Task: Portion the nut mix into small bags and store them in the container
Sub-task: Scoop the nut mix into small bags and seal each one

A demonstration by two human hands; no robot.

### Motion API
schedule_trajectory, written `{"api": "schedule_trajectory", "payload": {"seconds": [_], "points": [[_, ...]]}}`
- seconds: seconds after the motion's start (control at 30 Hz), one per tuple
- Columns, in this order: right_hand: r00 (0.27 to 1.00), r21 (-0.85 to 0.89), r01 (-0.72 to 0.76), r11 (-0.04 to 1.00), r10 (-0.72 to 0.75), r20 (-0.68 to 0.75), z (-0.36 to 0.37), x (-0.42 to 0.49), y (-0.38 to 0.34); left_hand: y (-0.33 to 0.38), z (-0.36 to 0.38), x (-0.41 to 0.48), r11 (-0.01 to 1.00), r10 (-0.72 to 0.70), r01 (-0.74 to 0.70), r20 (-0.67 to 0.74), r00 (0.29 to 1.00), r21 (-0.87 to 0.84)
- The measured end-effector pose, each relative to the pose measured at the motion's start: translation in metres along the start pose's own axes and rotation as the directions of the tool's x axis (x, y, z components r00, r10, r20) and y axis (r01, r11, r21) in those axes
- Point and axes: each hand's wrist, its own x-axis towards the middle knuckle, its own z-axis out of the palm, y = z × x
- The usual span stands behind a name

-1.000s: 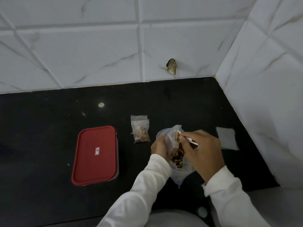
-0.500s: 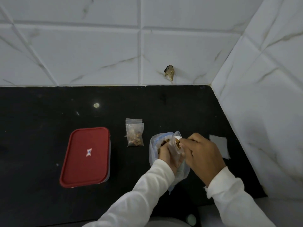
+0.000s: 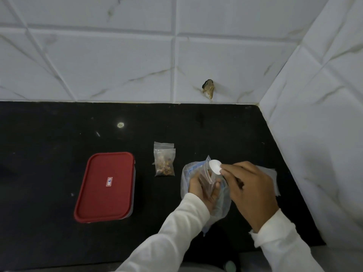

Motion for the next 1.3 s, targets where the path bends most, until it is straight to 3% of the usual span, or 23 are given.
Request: {"api": "schedule_trajectory", "payload": {"seconds": [0.07, 0.13, 0.2, 0.27, 0.3, 0.4, 0.67, 0.93, 1.3], "points": [[0.993, -0.019, -0.108, 0.994, 0.107, -0.058, 0.002, -0.003, 0.001, 0.004, -0.001, -0.001, 0.997, -0.062, 0.063, 0.013, 0.998, -0.035], [0.955, 0.033, -0.296, 0.955, 0.297, -0.009, 0.007, -0.006, 0.001, 0.011, -0.003, -0.004, 0.992, -0.091, 0.093, 0.029, 0.995, -0.082], [0.825, 0.246, -0.565, 0.788, 0.537, 0.174, 0.015, -0.007, -0.002, 0.015, -0.004, -0.007, 0.994, -0.072, 0.075, 0.038, 0.997, -0.077], [0.679, 0.4, -0.73, 0.554, 0.656, 0.33, 0.021, -0.01, -0.008, 0.016, -0.006, -0.009, 0.996, -0.071, 0.074, 0.063, 0.996, -0.058], [0.661, 0.402, -0.747, 0.529, 0.656, 0.365, 0.023, -0.01, -0.012, 0.017, -0.005, -0.013, 0.996, -0.074, 0.076, 0.054, 0.996, -0.037], [0.689, 0.31, -0.722, 0.619, 0.6, 0.406, 0.028, -0.012, -0.02, 0.019, -0.007, -0.01, 0.997, -0.072, 0.072, 0.024, 0.997, 0.02], [0.711, 0.247, -0.698, 0.672, 0.61, 0.35, 0.035, -0.006, -0.017, 0.022, -0.014, 0.007, 0.99, 0.024, -0.01, -0.093, 0.995, 0.144], [0.707, 0.299, -0.707, 0.641, 0.626, 0.329, 0.035, -0.007, -0.018, 0.027, -0.02, 0.004, 0.991, 0.13, -0.129, -0.012, 0.991, 0.015], [0.726, 0.205, -0.674, 0.709, 0.584, 0.364, 0.039, -0.001, -0.028, 0.028, -0.024, -0.001, 0.979, 0.183, -0.185, 0.023, 0.983, 0.09]]}}
